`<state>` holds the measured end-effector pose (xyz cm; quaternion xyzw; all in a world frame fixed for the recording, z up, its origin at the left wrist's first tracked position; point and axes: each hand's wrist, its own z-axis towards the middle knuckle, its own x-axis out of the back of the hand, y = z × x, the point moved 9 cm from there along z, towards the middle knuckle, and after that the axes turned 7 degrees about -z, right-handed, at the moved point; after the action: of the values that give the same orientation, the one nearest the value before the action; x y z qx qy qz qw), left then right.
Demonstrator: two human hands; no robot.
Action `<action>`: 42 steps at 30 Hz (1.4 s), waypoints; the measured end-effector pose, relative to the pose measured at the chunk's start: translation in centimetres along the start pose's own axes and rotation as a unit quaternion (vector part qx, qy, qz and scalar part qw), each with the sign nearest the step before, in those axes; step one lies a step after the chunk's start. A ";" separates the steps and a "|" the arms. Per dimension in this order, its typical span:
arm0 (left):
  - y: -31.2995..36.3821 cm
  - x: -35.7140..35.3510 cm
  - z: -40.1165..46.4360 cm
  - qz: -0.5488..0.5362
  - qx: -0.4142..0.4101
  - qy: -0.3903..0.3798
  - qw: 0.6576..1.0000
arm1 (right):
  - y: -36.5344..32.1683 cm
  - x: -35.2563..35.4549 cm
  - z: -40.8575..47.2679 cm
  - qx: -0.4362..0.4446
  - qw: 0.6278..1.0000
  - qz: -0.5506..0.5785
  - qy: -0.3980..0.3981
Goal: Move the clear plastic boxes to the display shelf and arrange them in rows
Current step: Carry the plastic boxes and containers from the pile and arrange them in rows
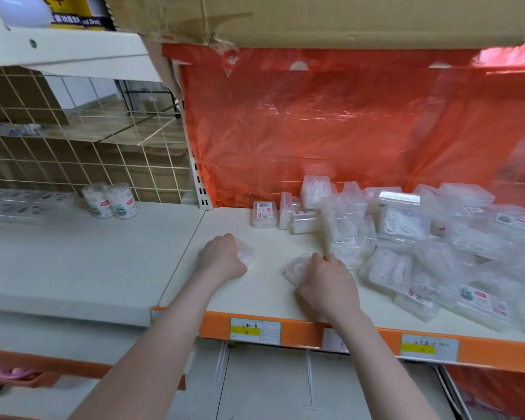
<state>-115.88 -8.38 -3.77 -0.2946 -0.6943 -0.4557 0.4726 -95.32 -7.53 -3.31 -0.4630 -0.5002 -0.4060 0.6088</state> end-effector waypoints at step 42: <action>-26.4 12.0 -22.2 0.013 0.031 0.124 0.992 | -27.7 0.7 -13.9 0.278 0.957 0.065 0.046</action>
<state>-134.03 -39.73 1.07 -0.2301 -0.6403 -0.4607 0.5699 -118.53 -27.75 0.73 -0.2877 -0.5336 -0.2311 0.7610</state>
